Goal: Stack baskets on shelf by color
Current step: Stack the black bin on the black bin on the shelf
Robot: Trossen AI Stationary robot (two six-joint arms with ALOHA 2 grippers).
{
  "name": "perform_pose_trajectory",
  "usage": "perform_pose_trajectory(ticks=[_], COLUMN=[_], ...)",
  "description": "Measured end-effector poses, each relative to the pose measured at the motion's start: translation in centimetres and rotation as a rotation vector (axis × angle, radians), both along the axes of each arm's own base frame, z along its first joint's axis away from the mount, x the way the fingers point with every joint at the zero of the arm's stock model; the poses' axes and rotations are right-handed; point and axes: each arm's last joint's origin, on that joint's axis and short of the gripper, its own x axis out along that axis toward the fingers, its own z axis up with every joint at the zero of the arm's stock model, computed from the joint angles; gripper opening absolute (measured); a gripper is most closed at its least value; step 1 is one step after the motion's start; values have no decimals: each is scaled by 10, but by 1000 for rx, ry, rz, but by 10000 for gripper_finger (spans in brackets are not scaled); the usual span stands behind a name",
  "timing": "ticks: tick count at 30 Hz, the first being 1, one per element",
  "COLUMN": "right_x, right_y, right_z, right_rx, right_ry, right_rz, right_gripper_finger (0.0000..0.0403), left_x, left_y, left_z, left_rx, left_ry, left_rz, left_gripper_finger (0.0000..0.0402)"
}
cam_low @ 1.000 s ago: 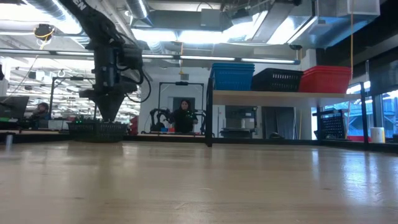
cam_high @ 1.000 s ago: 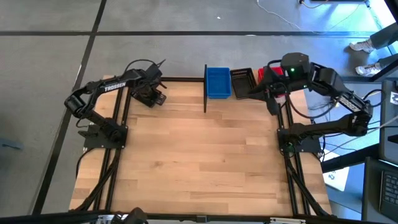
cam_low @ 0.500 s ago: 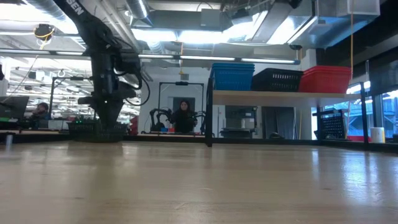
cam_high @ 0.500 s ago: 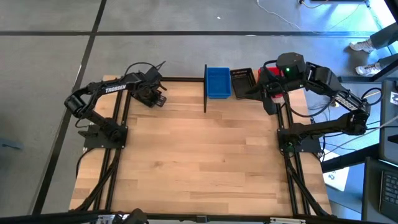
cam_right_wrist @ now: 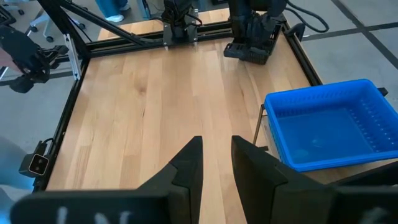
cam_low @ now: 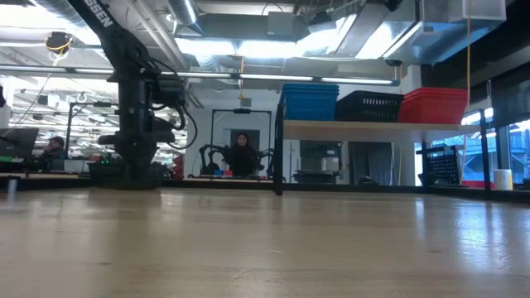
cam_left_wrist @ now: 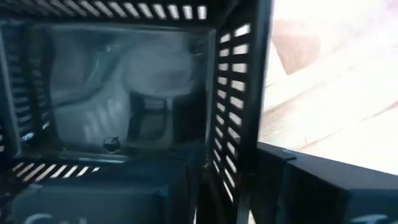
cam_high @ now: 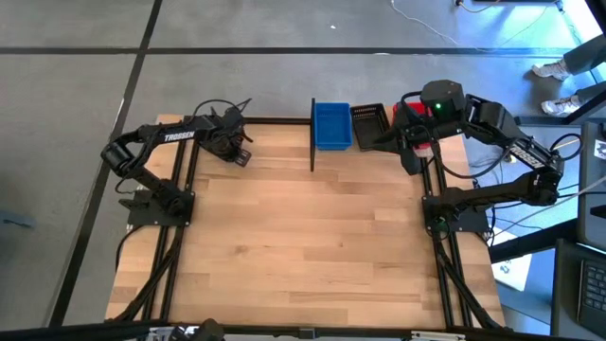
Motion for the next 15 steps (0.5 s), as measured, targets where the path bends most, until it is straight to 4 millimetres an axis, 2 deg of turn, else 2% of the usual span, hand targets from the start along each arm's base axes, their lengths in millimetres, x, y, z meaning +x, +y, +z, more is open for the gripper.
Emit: perform_pose_trajectory(ticks=[5, 9, 15], right_x=[0, 0, 0], right_y=[0, 0, 0], right_z=[0, 0, 0], right_rx=[0, 62, 111], right_ry=[0, 1, 3], right_rz=[0, -40, -72], right_gripper_finger=[83, 83, 83], left_x=[2, 7, 24], left_y=[-2, -6, -24], left_z=[0, 8, 46], left_rx=[13, 44, 174], left_ry=[12, 35, 67], left_rz=[-29, -78, -273], left_gripper_finger=[13, 4, 0])
